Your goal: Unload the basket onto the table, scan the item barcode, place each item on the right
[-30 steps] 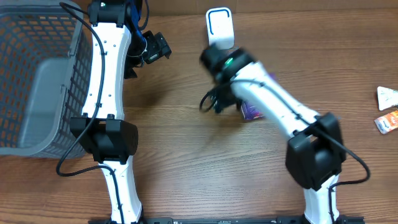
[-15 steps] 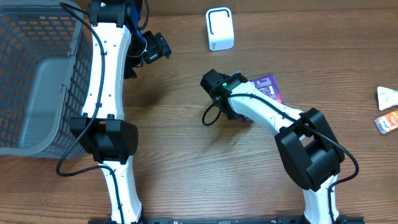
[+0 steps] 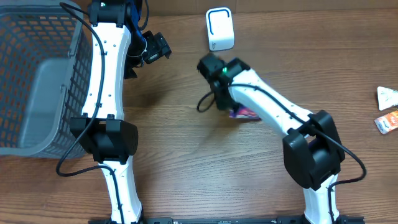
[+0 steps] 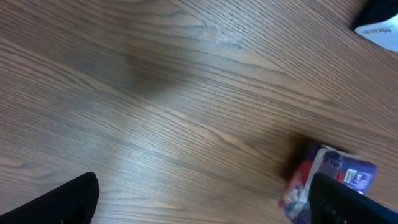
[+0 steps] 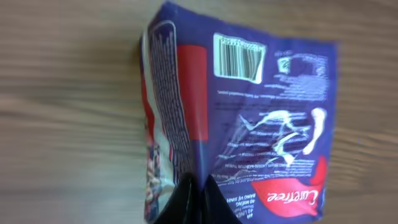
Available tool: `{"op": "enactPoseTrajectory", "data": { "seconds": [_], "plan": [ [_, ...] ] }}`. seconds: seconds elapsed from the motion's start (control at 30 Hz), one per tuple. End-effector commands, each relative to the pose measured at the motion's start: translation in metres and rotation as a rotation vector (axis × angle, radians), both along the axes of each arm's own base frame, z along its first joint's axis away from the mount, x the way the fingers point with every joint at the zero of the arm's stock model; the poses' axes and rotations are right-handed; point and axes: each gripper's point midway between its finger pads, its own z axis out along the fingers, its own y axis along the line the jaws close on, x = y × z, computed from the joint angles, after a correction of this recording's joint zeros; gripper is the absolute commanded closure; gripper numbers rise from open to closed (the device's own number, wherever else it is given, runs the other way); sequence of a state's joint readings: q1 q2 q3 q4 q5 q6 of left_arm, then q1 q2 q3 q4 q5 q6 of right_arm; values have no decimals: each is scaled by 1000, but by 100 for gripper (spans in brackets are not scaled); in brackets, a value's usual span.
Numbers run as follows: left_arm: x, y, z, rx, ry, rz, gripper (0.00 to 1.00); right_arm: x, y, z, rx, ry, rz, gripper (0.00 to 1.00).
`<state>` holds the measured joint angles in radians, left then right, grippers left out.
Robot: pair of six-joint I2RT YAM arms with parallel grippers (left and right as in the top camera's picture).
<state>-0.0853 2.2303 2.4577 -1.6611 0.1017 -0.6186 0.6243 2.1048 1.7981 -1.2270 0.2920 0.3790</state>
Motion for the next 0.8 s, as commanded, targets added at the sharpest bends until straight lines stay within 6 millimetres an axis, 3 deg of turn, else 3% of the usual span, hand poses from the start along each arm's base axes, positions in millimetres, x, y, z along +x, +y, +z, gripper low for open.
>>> {"op": "enactPoseTrajectory", "data": {
  "seconds": [0.0,0.07,0.13,0.23,0.3,0.37,0.4,0.47,0.57,0.63,0.77],
  "plan": [
    [0,-1,-3,3,8,-16,0,1,58,56,388,78,109,96],
    [0,-1,-3,3,8,-16,0,-5,92,91,664,146,219,96],
    [0,-1,-3,3,8,-16,0,-6,101,105,805,183,256,96],
    [0,-1,-3,3,8,-16,0,-10,97,103,941,275,229,96],
    [0,-1,-3,3,8,-16,0,-11,93,86,997,323,201,96],
    [0,-1,-3,3,8,-16,0,-11,82,59,997,363,110,96],
    [0,-1,-3,3,9,-16,0,-9,69,40,993,375,64,96],
    [0,-1,-3,3,8,-16,0,0,47,20,966,362,-19,96],
    [0,-1,-3,3,8,-16,0,30,-24,-12,730,238,-175,96],
    [0,-1,-3,3,9,-16,0,34,-50,-10,686,231,-214,96],
    [0,-1,-3,3,8,-16,0,21,-38,22,750,240,-15,89]
  ]
}}
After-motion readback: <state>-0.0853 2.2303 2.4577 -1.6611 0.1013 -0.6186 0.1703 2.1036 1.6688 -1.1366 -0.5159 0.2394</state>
